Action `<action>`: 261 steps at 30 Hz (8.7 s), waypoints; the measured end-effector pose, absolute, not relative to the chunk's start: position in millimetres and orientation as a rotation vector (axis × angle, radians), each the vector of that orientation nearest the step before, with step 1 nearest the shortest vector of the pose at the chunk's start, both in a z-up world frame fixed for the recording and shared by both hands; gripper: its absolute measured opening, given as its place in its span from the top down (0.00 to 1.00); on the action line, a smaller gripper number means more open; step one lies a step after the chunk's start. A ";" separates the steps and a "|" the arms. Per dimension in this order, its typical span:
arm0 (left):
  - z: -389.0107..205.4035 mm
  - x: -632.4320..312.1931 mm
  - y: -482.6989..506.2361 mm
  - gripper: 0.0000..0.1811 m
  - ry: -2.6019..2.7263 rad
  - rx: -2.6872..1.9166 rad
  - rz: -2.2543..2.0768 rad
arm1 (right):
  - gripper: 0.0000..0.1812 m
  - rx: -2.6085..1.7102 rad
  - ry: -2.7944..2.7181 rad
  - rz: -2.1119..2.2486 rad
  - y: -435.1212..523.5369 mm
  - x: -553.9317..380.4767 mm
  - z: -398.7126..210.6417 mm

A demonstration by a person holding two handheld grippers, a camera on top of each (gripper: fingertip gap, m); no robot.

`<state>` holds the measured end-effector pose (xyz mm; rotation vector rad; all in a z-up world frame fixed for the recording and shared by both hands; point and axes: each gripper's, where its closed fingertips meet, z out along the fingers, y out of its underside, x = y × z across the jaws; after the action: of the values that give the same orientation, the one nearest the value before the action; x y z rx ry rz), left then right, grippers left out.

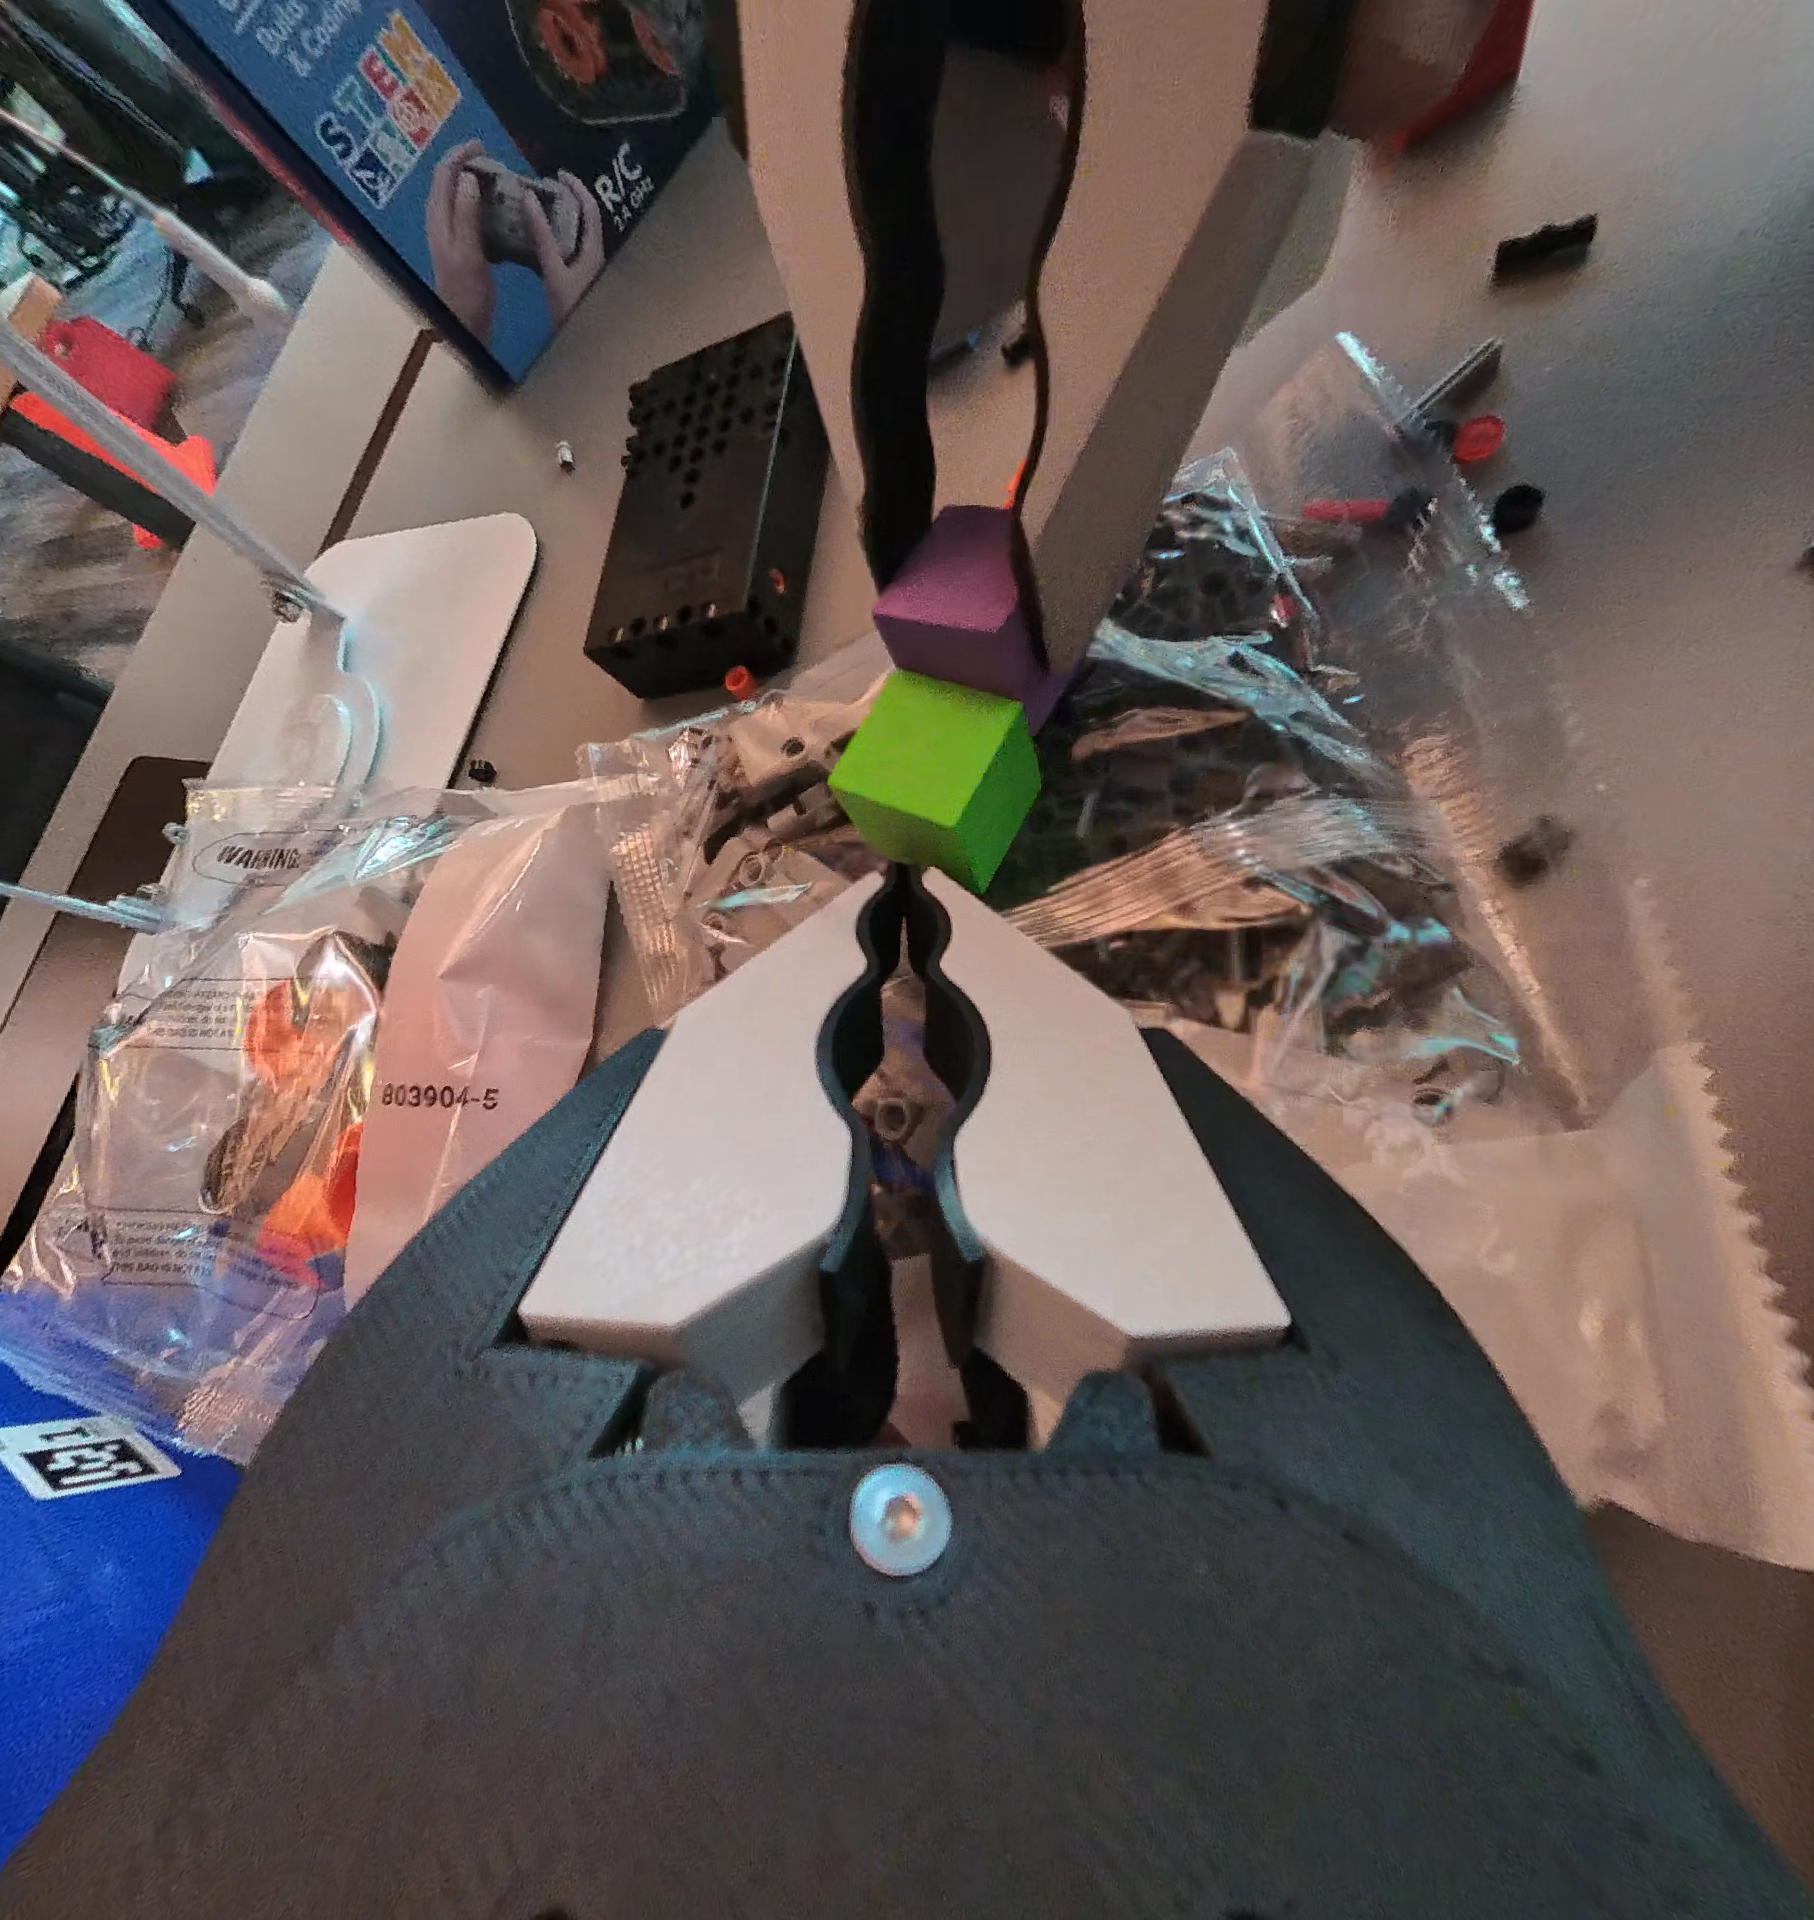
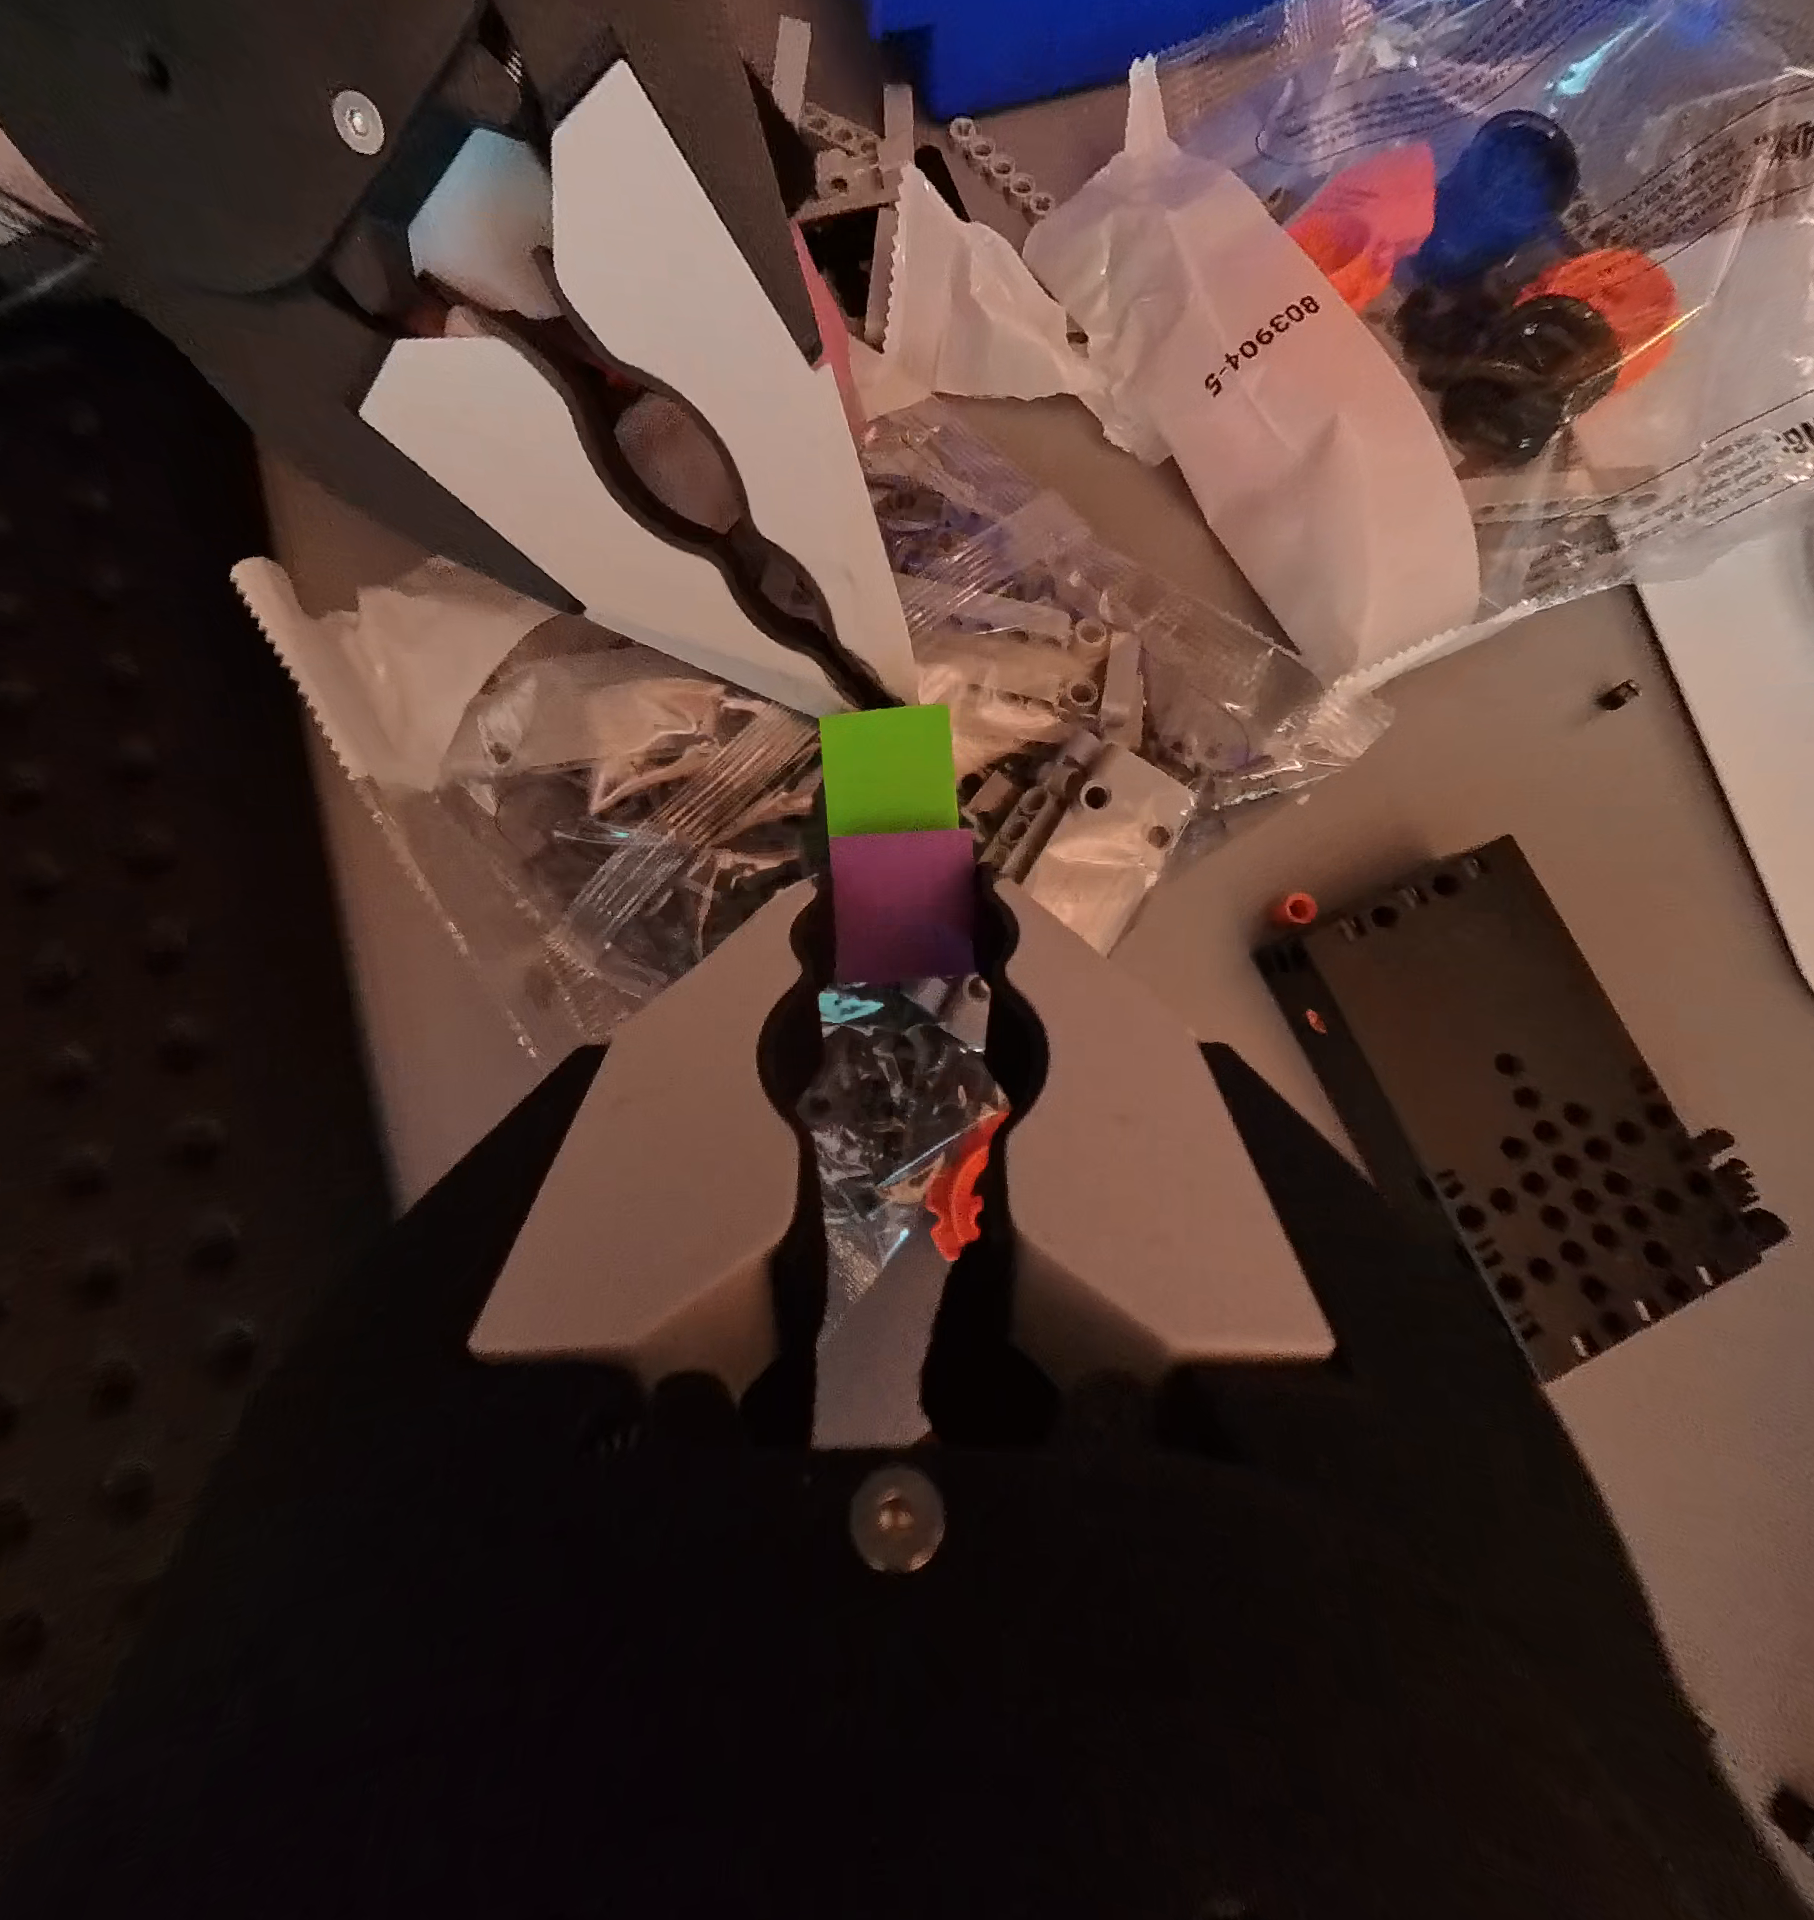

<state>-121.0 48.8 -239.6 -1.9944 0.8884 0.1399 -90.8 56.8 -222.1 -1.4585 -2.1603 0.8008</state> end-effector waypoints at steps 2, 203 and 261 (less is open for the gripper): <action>-243.1 -119.2 47.5 1.00 0.898 -2.012 0.123 | 0.86 -1.453 -2.175 0.778 57.7 -91.8 -221.4; -186.5 -184.7 49.4 0.95 0.476 -1.864 0.164 | 0.85 -1.252 -2.092 0.666 48.7 -78.1 -97.4; -188.4 -182.4 49.9 0.95 0.489 -1.867 0.156 | 0.85 -1.278 -2.057 0.685 75.1 -73.1 -91.7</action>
<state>-182.4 49.9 -188.4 -1.8671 0.4891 0.1557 -73.1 75.1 -91.7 -1.2782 -2.0569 0.6848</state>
